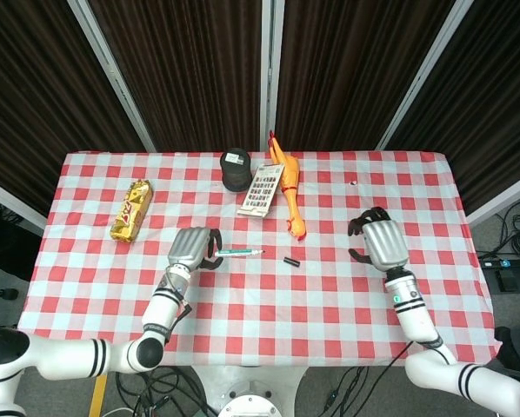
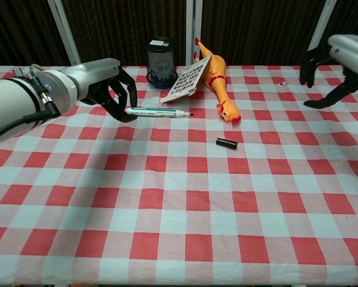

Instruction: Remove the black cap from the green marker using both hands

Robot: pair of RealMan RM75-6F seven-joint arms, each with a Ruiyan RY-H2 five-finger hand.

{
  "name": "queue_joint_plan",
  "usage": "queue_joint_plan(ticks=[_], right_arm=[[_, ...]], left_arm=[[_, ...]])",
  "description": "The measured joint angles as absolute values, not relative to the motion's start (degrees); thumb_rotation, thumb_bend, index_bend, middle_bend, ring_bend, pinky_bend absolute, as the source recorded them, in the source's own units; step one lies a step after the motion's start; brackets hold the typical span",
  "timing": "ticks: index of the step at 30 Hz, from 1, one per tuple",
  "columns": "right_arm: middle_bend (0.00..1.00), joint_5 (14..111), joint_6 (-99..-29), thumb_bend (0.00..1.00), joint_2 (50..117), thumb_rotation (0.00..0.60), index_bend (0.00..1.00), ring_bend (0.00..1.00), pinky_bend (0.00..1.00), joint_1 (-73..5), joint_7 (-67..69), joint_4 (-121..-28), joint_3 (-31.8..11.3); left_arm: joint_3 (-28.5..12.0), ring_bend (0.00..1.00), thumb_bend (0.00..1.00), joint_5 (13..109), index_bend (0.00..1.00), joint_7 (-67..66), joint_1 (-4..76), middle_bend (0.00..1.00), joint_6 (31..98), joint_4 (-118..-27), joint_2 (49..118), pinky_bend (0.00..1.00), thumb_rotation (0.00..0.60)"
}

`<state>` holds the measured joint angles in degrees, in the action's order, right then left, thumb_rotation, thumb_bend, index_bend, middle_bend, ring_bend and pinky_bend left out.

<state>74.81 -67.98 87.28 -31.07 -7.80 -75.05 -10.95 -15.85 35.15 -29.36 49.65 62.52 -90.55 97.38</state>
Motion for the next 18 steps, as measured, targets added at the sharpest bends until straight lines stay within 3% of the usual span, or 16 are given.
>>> queue_joint_plan(ticks=[7, 18], right_arm=[[0.49, 75.03, -74.01, 0.07, 82.45, 0.6, 0.49, 0.25, 0.2, -26.15, -3.03, -77.67, -11.68], [0.48, 76.4, -76.53, 0.07, 82.41, 0.6, 0.48, 0.24, 0.2, -23.53, 0.17, -76.31, -11.32]], left_arm=[[-13.0, 1.0, 0.45, 40.5, 0.65, -24.45, 47.28, 0.68, 60.03, -86.59, 97.04, 1.0, 0.6], [-10.06, 1.0, 0.45, 46.12, 0.65, -16.12, 43.78, 0.68, 54.68, -77.83, 97.85, 1.0, 0.6]])
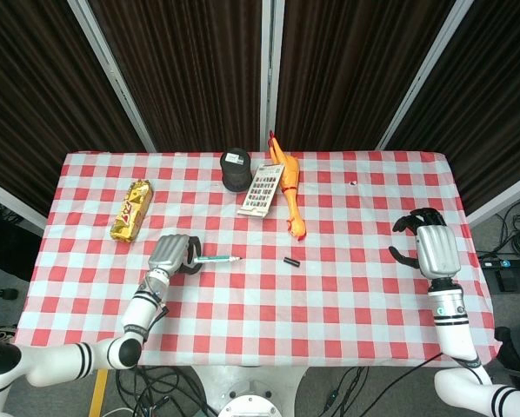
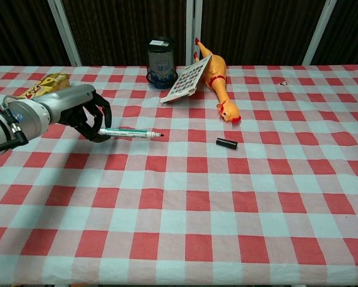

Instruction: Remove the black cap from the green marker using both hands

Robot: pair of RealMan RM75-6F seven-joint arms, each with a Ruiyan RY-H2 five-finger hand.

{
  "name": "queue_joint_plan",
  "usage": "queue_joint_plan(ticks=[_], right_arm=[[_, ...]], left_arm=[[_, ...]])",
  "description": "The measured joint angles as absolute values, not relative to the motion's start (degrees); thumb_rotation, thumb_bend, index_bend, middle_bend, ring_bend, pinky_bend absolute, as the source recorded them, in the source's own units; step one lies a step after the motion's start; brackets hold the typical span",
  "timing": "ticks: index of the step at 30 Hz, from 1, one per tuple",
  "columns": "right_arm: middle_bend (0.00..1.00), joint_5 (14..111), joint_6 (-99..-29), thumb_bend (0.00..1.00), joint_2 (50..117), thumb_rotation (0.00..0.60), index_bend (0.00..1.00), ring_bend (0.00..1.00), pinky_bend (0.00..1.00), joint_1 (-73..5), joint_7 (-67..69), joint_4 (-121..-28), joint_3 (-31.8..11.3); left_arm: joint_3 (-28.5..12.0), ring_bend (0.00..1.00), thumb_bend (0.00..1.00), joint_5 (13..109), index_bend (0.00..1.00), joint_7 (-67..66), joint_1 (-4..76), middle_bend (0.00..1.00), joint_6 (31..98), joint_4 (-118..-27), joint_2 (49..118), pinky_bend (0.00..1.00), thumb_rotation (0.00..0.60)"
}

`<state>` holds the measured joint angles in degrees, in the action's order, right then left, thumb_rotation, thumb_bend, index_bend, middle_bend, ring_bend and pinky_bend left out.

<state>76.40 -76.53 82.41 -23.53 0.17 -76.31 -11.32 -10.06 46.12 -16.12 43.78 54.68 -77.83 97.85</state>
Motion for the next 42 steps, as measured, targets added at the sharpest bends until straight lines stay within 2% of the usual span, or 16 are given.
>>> queue_joint_plan(ticks=[9, 12, 16, 20, 32, 34, 37, 42], right_arm=[[0.48, 77.05, -76.5, 0.07, 83.17, 0.6, 0.47, 0.24, 0.2, -23.39, 0.56, -75.56, -11.45], [0.48, 77.1, -76.49, 0.07, 83.12, 0.6, 0.47, 0.23, 0.2, -23.39, 0.51, -75.69, -11.64], [0.47, 77.12, -76.38, 0.07, 82.86, 0.6, 0.47, 0.23, 0.2, -23.36, 0.43, -76.0, -11.88], [0.47, 77.19, -76.33, 0.07, 82.82, 0.6, 0.47, 0.23, 0.2, -23.32, 0.39, -76.23, -12.01], [0.47, 77.62, -76.66, 0.06, 82.43, 0.6, 0.47, 0.23, 0.2, -22.78, 0.52, -76.57, -11.97], [0.47, 77.97, -76.96, 0.06, 82.27, 0.6, 0.47, 0.23, 0.2, -22.55, 0.48, -76.64, -11.75], [0.44, 78.51, -77.74, 0.06, 82.04, 0.6, 0.46, 0.21, 0.19, -21.95, 0.03, -76.55, -11.25], [0.31, 78.93, -78.69, 0.06, 81.1, 0.6, 0.35, 0.1, 0.12, -20.13, -1.51, -76.83, -9.68]], left_arm=[[-9.37, 1.0, 0.44, 48.89, 0.64, -13.3, 42.55, 0.67, 51.71, -72.62, 99.35, 1.0, 0.6], [-9.5, 1.0, 0.39, 49.94, 0.6, -12.49, 42.29, 0.64, 51.62, -72.07, 99.58, 1.0, 0.6], [-9.77, 1.0, 0.31, 52.27, 0.49, -10.9, 41.95, 0.57, 51.68, -71.97, 99.36, 1.0, 0.6], [-10.03, 1.0, 0.28, 53.73, 0.43, -9.78, 41.37, 0.52, 51.81, -72.64, 98.83, 1.0, 0.6], [-11.29, 0.98, 0.22, 54.2, 0.42, -10.47, 40.01, 0.47, 54.64, -76.58, 96.95, 0.99, 0.6], [-11.33, 0.93, 0.21, 55.73, 0.43, -10.59, 39.37, 0.47, 57.05, -77.41, 96.25, 0.97, 0.6], [-11.02, 0.74, 0.21, 59.74, 0.43, -10.77, 38.11, 0.45, 62.06, -77.79, 95.05, 0.87, 0.6], [-8.88, 0.41, 0.21, 69.32, 0.4, -10.18, 34.17, 0.35, 73.58, -76.26, 92.65, 0.53, 0.6]])
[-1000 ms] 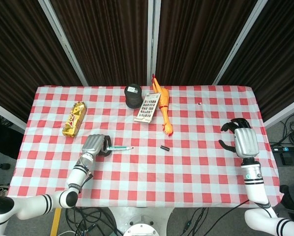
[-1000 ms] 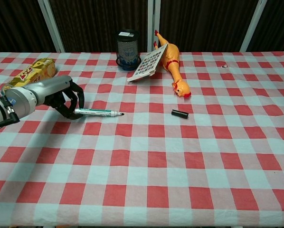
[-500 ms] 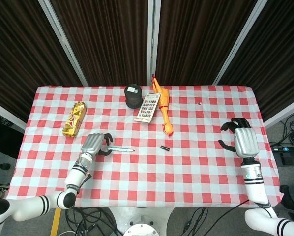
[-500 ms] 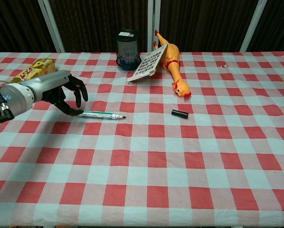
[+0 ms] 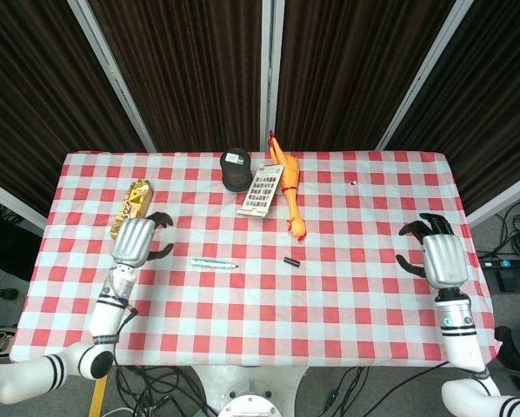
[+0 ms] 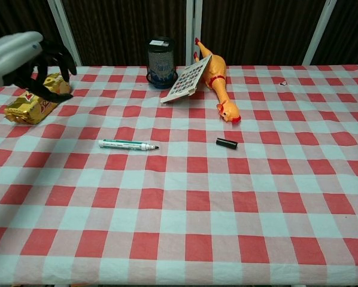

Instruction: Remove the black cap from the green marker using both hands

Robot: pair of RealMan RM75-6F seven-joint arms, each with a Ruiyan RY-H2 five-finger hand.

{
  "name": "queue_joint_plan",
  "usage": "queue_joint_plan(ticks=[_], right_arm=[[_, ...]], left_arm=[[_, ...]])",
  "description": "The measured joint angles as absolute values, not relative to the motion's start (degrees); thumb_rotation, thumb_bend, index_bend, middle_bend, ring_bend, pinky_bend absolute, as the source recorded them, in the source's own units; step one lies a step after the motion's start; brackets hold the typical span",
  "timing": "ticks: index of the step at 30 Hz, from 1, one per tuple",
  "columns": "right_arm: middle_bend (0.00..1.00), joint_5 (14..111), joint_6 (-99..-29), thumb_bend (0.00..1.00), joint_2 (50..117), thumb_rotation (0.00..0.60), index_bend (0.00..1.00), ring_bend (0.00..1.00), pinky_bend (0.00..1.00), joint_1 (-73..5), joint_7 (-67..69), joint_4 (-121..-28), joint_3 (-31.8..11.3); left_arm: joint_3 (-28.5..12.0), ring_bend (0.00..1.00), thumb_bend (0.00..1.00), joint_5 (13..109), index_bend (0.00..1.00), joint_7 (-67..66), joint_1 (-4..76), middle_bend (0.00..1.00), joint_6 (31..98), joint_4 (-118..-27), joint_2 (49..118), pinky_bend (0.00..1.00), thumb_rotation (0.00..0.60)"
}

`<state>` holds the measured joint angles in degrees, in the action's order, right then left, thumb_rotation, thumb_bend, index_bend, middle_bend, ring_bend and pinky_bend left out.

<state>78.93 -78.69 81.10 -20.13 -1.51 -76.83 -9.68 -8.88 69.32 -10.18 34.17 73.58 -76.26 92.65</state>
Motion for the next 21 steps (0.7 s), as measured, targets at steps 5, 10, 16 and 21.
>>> queue_joint_plan(ticks=[5, 10, 16, 21], right_arm=[[0.17, 78.49, -78.25, 0.08, 79.14, 0.6, 0.2, 0.0, 0.01, -17.64, -4.52, -79.07, -6.92], [0.12, 79.05, -80.58, 0.1, 79.39, 0.6, 0.14, 0.0, 0.0, -13.91, -6.71, -79.53, -3.88], [0.11, 80.24, -84.15, 0.1, 81.55, 0.6, 0.13, 0.0, 0.0, -8.92, -6.02, -77.28, -0.75], [0.11, 80.85, -85.61, 0.1, 82.98, 0.6, 0.12, 0.0, 0.0, -6.0, -3.59, -74.73, 0.77]], left_arm=[[-4.32, 0.28, 0.21, 76.9, 0.37, -8.81, 26.99, 0.3, 83.75, -73.49, 90.49, 0.36, 0.6], [-0.44, 0.28, 0.21, 79.18, 0.37, -7.27, 19.0, 0.3, 90.43, -69.91, 90.04, 0.35, 0.6], [2.37, 0.28, 0.21, 79.58, 0.37, -3.73, 11.17, 0.3, 94.36, -67.44, 89.73, 0.34, 0.6], [3.78, 0.26, 0.21, 80.63, 0.37, -0.84, 6.42, 0.3, 97.31, -65.85, 89.11, 0.33, 0.6]])
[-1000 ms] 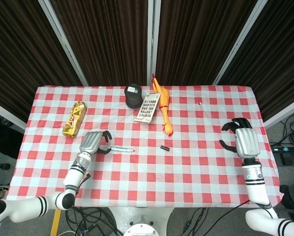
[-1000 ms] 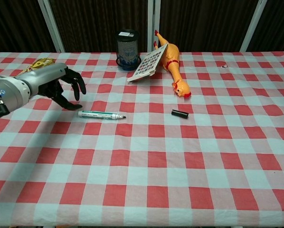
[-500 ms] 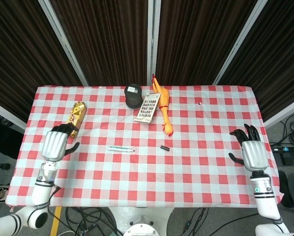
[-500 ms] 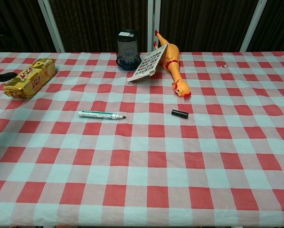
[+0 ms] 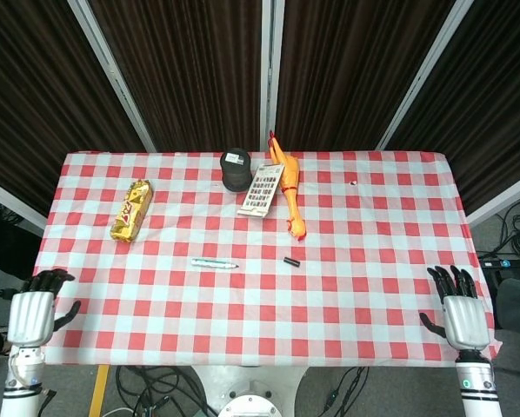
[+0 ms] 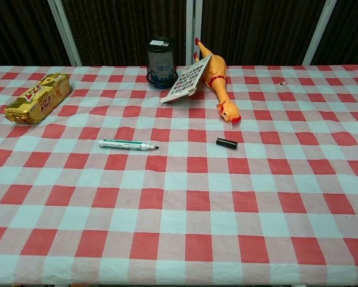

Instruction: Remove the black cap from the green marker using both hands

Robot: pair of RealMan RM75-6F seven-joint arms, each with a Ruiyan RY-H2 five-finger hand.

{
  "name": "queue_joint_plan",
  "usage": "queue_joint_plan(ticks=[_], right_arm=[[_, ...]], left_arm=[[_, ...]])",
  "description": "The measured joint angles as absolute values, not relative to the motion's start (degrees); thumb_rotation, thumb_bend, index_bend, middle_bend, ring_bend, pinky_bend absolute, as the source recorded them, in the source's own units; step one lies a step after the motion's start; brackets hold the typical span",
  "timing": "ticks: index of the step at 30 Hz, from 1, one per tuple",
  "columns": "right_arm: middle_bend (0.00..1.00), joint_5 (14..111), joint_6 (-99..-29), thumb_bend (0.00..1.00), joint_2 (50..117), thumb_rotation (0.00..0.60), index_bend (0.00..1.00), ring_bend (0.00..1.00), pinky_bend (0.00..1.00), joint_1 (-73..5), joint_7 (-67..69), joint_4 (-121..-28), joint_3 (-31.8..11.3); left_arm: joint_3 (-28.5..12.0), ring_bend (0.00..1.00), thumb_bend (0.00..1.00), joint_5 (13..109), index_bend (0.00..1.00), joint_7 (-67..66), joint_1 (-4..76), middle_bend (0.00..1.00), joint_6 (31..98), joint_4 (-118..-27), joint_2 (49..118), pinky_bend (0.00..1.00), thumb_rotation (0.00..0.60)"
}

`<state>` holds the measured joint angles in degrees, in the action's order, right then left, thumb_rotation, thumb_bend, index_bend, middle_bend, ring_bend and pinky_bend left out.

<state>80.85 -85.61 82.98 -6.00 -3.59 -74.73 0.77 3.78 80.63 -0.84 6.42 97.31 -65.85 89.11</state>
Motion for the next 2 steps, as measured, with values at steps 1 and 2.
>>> queue_joint_plan(ticks=[1, 2], right_arm=[[0.11, 81.09, -85.82, 0.1, 83.3, 0.6, 0.12, 0.0, 0.0, -5.47, -3.0, -74.09, 1.08], [0.11, 81.31, -85.96, 0.1, 83.52, 0.6, 0.12, 0.0, 0.0, -5.13, -2.67, -73.63, 1.28]], left_arm=[[3.94, 0.26, 0.21, 80.88, 0.37, -0.32, 5.75, 0.3, 97.67, -65.7, 89.03, 0.33, 0.6], [4.06, 0.26, 0.21, 81.12, 0.37, 0.13, 5.15, 0.3, 97.88, -65.55, 88.95, 0.33, 0.6]])
